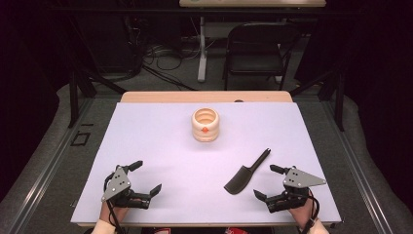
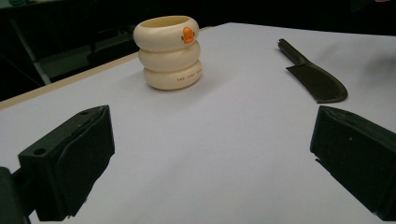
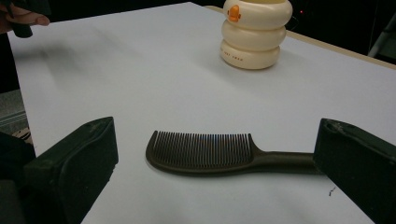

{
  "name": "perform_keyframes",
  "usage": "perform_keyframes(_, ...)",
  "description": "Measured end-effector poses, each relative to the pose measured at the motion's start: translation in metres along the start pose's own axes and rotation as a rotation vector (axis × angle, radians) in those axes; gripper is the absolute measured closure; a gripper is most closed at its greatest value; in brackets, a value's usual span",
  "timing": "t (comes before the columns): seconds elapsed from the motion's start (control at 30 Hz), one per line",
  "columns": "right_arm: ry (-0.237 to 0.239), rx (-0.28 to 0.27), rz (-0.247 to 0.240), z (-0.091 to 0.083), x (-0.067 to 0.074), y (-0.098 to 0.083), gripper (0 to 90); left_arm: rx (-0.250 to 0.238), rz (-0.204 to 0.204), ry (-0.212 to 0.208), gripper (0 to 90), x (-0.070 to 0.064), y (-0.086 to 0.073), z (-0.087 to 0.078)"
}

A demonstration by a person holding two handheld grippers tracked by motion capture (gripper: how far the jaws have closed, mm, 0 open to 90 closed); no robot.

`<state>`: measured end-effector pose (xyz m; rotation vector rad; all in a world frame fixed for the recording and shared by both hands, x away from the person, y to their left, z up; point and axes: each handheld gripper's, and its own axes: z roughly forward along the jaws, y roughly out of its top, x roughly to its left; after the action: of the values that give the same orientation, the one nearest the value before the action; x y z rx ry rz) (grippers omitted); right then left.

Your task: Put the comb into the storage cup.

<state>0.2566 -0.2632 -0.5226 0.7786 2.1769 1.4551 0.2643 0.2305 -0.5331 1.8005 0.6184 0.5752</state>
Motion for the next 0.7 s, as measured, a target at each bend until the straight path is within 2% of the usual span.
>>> perform_keyframes(0.17,-0.031,0.021,-0.003,0.002,-0.001,0.002,0.0,0.000,0.003,0.002,0.0,0.000,0.000,0.000)
perform_keyframes(0.43,-0.048,0.029,-0.011,0.005,-0.008,0.007,0.0,0.002,0.002,0.000,0.0,-0.001,0.000,0.001)
perform_keyframes(0.7,-0.071,0.032,0.002,0.010,-0.017,0.010,0.0,0.001,0.002,-0.002,0.0,-0.001,0.000,0.001)
